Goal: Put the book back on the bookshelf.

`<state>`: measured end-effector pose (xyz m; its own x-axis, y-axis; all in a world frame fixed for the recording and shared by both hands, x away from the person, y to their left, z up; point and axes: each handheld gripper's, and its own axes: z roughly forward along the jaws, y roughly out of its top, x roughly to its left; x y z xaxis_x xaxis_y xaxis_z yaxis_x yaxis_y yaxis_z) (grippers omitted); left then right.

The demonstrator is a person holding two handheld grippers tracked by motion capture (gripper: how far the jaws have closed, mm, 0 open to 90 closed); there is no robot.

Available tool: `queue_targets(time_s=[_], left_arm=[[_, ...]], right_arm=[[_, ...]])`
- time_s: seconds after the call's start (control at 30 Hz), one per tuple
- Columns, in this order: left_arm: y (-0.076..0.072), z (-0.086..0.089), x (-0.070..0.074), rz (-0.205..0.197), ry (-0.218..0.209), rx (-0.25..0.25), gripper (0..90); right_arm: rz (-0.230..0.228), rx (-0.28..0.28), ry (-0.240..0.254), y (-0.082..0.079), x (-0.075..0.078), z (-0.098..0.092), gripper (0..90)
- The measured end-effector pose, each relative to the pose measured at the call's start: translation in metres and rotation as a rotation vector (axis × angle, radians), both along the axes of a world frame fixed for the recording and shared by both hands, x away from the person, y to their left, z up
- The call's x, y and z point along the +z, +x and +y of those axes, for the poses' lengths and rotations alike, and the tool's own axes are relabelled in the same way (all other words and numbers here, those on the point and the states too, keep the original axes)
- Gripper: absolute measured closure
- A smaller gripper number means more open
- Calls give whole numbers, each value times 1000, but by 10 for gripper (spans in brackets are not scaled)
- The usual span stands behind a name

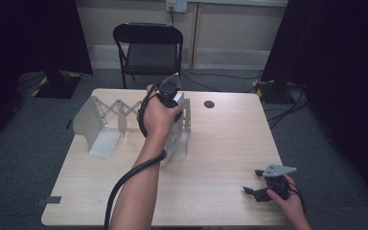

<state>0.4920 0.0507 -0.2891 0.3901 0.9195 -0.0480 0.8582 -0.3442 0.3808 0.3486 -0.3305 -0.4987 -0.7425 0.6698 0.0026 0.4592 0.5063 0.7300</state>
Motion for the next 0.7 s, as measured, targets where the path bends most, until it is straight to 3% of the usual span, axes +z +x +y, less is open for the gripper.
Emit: queue_targets(time_s=[0.7], left_arm=[[10,-3,-6,16,7,29,519]], right_arm=[[1,-1,0,0,0,0,126]])
